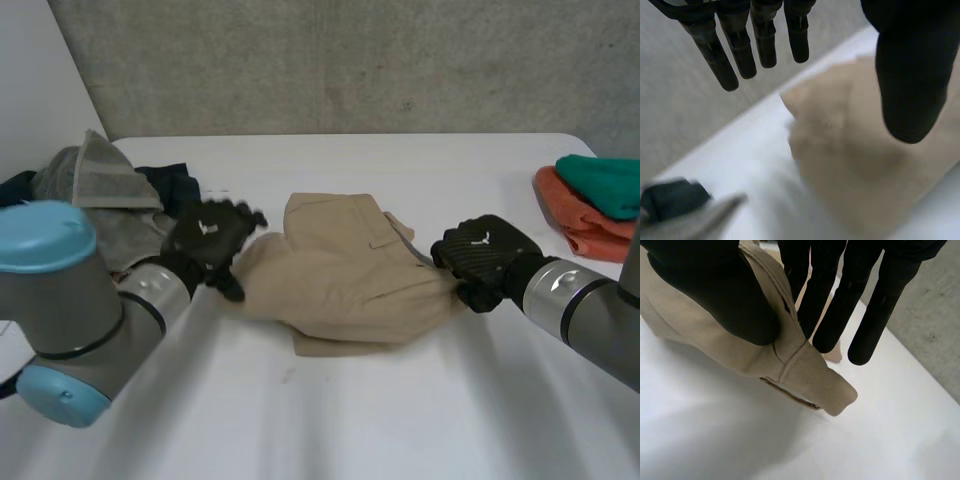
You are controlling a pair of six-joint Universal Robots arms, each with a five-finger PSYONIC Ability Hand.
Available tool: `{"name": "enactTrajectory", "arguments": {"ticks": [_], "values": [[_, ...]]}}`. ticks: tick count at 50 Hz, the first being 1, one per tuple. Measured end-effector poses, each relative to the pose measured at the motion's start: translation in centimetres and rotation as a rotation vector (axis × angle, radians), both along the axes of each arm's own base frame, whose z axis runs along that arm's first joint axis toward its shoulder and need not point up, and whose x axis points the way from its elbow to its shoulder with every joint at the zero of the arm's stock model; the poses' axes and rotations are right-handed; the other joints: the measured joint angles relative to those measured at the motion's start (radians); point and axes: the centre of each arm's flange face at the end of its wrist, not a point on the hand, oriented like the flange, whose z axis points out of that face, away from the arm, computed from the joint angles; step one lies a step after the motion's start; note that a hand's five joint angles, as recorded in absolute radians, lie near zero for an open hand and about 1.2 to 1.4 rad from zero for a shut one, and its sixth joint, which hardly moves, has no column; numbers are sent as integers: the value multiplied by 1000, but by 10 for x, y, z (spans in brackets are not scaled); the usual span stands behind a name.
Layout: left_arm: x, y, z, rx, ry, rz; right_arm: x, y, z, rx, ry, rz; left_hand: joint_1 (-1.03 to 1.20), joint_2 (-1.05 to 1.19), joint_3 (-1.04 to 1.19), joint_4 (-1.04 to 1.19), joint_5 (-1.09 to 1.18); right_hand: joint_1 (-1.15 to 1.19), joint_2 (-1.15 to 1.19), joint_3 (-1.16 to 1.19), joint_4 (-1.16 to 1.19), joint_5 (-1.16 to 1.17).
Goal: Fold the laundry.
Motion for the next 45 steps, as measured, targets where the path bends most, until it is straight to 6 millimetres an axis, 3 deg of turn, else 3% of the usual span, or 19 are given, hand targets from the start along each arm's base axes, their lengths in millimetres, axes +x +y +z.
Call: {"name": "enactTrajectory", "arguments": {"ticks": [7,19,28,29,32,36,38,39,41,42,43,45], "values": [[5,-4,-38,63,-102,18,-1,-3,-12,25,23,-13,0,0,0,0,0,0,0,0,0,0],[2,-5,-52,74,-117,13,-3,-6,-21,40,25,-22,74,63,63,68,83,0,0,0,0,0],[-23,-12,-65,56,-88,-30,-2,-8,-23,36,11,-31,507,483,479,487,486,0,0,0,0,0],[-26,-13,-66,56,-84,-33,-2,-9,-22,33,8,-35,725,700,694,705,703,0,0,0,0,0],[-34,-14,-63,56,-71,-29,-3,-12,-17,19,3,-49,805,839,831,847,823,0,0,0,0,0],[-31,-17,-37,21,-53,40,-4,-16,-2,-15,1,-67,805,842,835,852,823,0,0,0,0,0],[-23,-18,-9,-26,-32,92,-5,-17,10,-43,0,-73,805,843,836,852,823,0,0,0,1,0],[-23,-18,-9,-26,-32,92,-5,-17,10,-43,0,-73,805,843,836,852,823,0,0,0,1,0],[-9,-14,46,-134,28,144,-6,-17,37,-99,-4,-75,805,843,836,853,823,0,0,7,5,0],[-7,-12,53,-150,37,148,-6,-17,41,-108,-5,-75,805,843,836,853,823,0,0,7,5,0],[1,-6,87,-221,78,159,-7,-16,61,-151,-10,-75,805,843,836,853,823,0,0,7,5,0],[9,3,117,-288,116,162,-8,-14,83,-200,-19,-76,805,843,836,853,823,0,0,7,5,0]]}}
